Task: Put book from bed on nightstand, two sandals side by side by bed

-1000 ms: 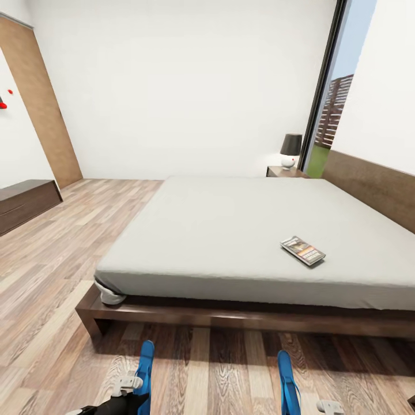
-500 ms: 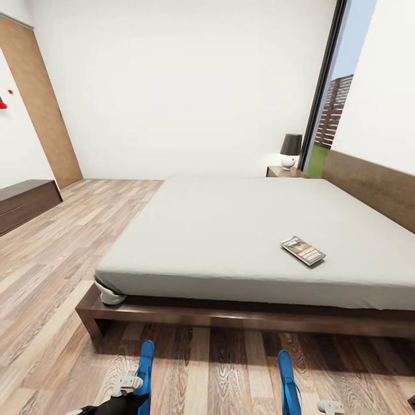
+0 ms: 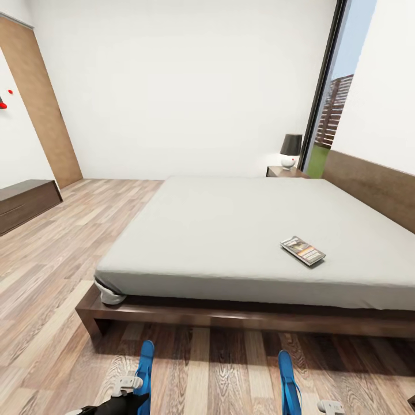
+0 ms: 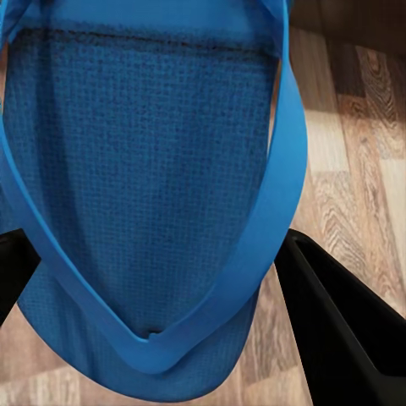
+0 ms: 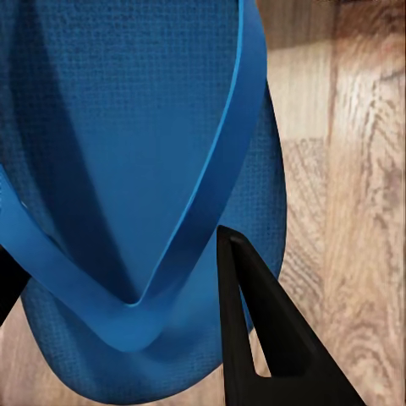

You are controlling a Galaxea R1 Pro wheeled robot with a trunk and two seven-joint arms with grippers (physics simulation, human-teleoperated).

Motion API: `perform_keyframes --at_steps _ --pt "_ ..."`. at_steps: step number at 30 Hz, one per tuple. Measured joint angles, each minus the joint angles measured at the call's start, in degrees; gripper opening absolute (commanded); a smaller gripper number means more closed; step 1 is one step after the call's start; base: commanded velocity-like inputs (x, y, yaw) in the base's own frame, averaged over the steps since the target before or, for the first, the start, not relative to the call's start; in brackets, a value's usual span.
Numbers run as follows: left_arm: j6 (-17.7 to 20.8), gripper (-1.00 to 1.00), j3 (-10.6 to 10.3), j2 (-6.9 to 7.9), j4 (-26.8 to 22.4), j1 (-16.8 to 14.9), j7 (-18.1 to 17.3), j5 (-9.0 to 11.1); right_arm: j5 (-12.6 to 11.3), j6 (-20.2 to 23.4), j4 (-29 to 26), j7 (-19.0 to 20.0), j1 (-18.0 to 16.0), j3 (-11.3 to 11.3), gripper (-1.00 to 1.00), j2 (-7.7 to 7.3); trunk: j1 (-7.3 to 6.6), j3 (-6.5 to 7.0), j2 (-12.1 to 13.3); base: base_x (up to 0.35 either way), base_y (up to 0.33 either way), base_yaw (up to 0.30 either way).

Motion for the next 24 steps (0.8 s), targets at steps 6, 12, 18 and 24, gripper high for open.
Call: perform_keyframes --at_steps 6,12,18,24 --pt "0.0 -1.0 0.04 -0.01 0.0 0.0 -0.02 0.01 0.01 -0.03 0.0 0.21 0.0 0.02 -1.0 -0.04 0.0 0.0 0.0 0.0 0.0 0.0" --pt "0.12 -1.0 0.22 0.07 -0.19 0.0 0.28 0.03 0.01 -0.03 0.0 -0.09 0.0 0.01 -1.0 -0.04 0.0 0.0 0.0 0.0 0.0 0.0" --pt "3.85 -1.0 0.39 0.32 -3.22 -0.14 11.26 0.06 0.02 -0.04 0.0 -0.17 0.0 0.0 -1.0 -0.04 0.0 0.0 0.0 0.0 0.0 0.0" --pt "17.91 -1.0 -0.18 0.19 -16.2 -0.28 26.17 -0.17 0.02 -0.04 0.0 0.14 0.0 -0.05 -1.0 -0.04 0.0 0.01 0.0 0.0 0.0 0.0"
